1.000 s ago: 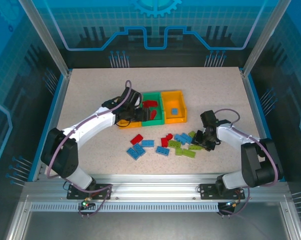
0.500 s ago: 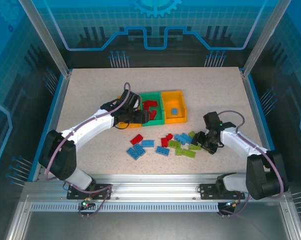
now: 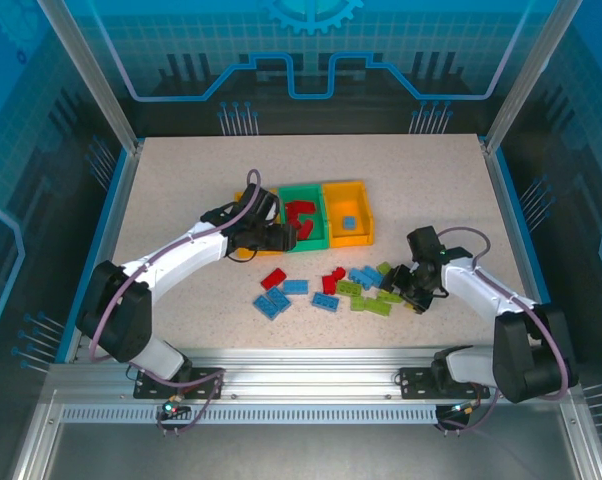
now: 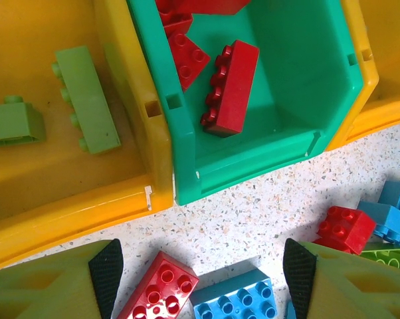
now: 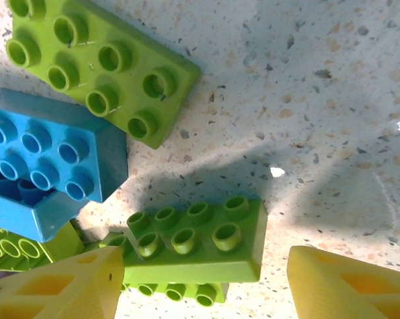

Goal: Sort the legos into containers by color

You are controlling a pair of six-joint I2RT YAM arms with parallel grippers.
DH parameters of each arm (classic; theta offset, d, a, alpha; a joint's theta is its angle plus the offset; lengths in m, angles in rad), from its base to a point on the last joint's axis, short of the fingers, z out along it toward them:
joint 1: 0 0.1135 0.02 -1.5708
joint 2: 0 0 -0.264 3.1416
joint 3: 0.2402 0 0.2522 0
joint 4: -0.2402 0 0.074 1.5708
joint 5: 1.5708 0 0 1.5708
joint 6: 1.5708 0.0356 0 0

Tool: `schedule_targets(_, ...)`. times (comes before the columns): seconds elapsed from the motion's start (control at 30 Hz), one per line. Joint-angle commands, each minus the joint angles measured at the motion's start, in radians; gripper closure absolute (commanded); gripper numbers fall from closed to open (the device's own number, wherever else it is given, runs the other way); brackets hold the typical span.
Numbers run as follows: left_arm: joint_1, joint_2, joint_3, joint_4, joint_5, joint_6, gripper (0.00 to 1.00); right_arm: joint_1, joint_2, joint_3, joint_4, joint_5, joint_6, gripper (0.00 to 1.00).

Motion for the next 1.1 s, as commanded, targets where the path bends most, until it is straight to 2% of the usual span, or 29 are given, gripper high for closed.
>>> schedule_targets(0.0, 0.000, -0.022, -0.002, 0.012, -0.016, 0.007, 0.31, 0.006, 0.022, -0.014, 0.025, -0.027, 0.044, 0.34)
schedule_targets(0.4, -0.001, -0.023, -0.008, 0.006, -0.019, 0.006, 0.31, 0.016, 0.095, -0.014, 0.085, 0.016, 0.083, 0.41)
schedule_targets(0.6, -0.001, -0.025, -0.019, 0.006, -0.025, 0.004, 0.31, 0.016, 0.086, 0.000, 0.082, 0.069, 0.106, 0.47)
schedule_targets(1.07, -0.001, -0.029, -0.028, 0.003, -0.030, 0.002, 0.31, -0.027, 0.086, 0.020, 0.061, 0.108, 0.083, 0.56)
